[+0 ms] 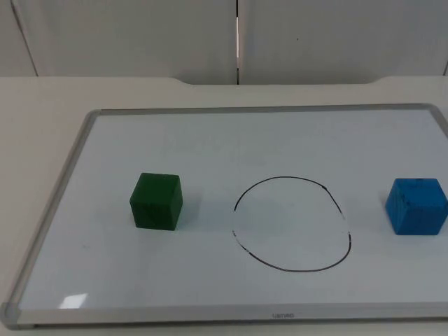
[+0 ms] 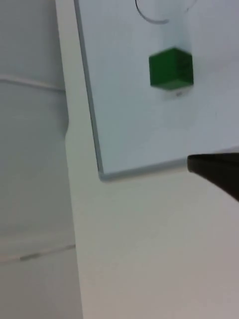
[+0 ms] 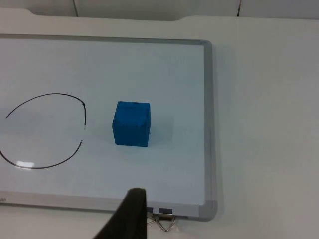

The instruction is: Push the two cubes into the marked area.

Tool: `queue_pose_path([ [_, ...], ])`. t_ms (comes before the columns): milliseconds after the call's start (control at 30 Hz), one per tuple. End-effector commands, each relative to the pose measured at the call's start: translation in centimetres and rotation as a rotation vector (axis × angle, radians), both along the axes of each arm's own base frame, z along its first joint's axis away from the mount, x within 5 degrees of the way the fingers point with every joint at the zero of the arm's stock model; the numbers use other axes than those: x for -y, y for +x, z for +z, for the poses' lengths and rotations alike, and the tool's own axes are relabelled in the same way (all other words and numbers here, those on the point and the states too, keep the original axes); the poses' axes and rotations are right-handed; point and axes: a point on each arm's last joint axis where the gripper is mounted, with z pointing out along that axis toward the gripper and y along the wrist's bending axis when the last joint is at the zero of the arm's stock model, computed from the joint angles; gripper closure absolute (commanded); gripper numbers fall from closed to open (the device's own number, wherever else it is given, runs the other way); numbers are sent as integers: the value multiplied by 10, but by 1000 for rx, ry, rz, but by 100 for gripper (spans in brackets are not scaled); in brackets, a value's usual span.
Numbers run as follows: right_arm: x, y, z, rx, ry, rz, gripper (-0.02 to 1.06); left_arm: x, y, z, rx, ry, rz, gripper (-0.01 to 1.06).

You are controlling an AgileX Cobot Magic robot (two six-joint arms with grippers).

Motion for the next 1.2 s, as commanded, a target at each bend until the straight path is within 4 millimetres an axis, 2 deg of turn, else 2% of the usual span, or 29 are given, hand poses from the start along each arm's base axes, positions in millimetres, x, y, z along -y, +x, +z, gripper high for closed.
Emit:
queue_pose_path([
  [0, 0, 0, -1, 3, -1, -2, -1, 5, 8, 4, 4, -40, -43, 15],
  [333, 0, 0, -1, 3, -1, -2, -1, 12, 45, -2, -146, -69, -150, 15],
  [467, 0, 0, -1, 3, -1, -2, -1, 14, 59, -7, -207, -95, -175, 19],
  [533, 0, 0, -1, 3, -1, -2, -1, 15, 70, -10, -250, -118, -186, 28],
  [600, 0, 0, -1, 3, -1, -2, -1, 15, 80, -15, -284, -121, -186, 46],
  [633, 0, 0, -1, 3, -1, -2, -1, 15, 80, -15, -284, -121, -186, 46],
  [767, 0, 0, -1, 3, -1, -2, -1, 14, 99, -22, -325, -139, -175, 79],
  [867, 0, 0, -1, 3, 1, -3, -1, 13, 111, -24, -317, -189, -146, 96],
  [900, 0, 0, -1, 3, 1, -3, -1, 13, 111, -24, -317, -189, -146, 96],
  [1000, 0, 0, -1, 3, 1, -3, -1, 14, 119, -25, -310, -217, -142, 105],
  [1167, 0, 0, -1, 3, 1, -3, -1, 15, 121, -25, -292, -209, -163, 105],
])
